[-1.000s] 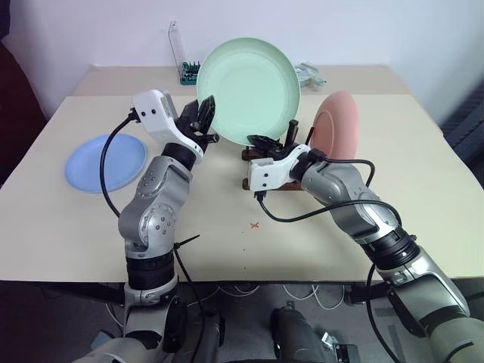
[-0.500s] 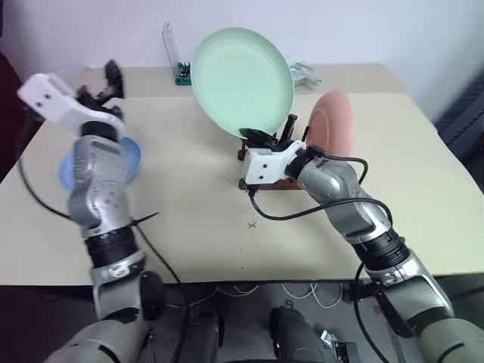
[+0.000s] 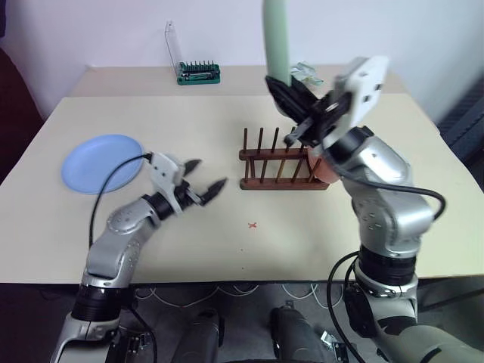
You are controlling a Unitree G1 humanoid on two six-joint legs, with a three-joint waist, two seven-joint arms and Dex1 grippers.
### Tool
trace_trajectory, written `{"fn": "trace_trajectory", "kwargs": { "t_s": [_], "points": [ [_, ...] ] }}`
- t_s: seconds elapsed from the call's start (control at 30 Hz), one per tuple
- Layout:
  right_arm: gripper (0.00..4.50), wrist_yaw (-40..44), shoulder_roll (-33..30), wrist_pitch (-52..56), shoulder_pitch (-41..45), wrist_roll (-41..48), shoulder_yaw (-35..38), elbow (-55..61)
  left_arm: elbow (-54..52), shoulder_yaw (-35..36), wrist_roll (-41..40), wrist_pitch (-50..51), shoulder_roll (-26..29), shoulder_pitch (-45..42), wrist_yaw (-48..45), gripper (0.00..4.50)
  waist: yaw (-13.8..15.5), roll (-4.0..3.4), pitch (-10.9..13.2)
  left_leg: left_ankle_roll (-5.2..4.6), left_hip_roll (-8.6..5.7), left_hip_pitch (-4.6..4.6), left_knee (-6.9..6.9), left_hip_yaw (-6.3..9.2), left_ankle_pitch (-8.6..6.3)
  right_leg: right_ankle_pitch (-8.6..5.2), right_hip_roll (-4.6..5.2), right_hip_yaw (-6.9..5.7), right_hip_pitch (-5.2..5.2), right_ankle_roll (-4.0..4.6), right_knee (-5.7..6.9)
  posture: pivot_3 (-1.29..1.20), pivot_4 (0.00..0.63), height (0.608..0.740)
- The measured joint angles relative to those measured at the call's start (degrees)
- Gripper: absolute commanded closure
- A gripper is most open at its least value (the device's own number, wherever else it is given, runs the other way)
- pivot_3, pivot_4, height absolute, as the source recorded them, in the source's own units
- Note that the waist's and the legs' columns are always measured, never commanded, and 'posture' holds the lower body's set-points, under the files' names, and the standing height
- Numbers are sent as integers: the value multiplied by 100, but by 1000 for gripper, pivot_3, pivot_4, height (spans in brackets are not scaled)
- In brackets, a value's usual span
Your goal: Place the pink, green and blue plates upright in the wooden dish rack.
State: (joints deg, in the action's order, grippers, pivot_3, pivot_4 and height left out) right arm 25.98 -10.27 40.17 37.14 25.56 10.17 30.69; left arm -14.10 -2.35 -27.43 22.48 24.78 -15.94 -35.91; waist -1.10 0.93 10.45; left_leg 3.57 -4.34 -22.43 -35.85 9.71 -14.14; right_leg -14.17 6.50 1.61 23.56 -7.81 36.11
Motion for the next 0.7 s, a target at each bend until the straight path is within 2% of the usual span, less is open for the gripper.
{"fn": "trace_trajectory", "kwargs": {
  "t_s": [0.17,0.3,0.4,0.7],
  "points": [
    [4500,-495,-55,1033,-169,1424,704,362,-357,-232,-172,248,-2,8,-404,25,-8,-58,-10,-1,8,5,0,-10,0,6,-8,0,-2,9,0,0,150,740],
    [4500,-854,-188,1494,-292,2254,874,410,-523,-566,-462,605,-370,12,-511,25,9,-59,-11,-2,5,4,-6,-10,0,6,-6,-1,-8,7,-3,0,150,740],
    [4500,-1054,-286,1593,-317,2567,891,368,-580,-613,-582,755,-511,10,-506,25,-11,-59,-11,-2,7,4,-5,-10,0,6,-8,-1,-5,7,0,0,150,740],
    [4500,-1286,-586,1572,-350,2838,888,-342,-590,-559,-533,700,-392,9,-509,25,8,-60,-11,-2,6,4,-5,-12,0,6,-8,0,-7,7,-2,0,150,740]
  ]
}}
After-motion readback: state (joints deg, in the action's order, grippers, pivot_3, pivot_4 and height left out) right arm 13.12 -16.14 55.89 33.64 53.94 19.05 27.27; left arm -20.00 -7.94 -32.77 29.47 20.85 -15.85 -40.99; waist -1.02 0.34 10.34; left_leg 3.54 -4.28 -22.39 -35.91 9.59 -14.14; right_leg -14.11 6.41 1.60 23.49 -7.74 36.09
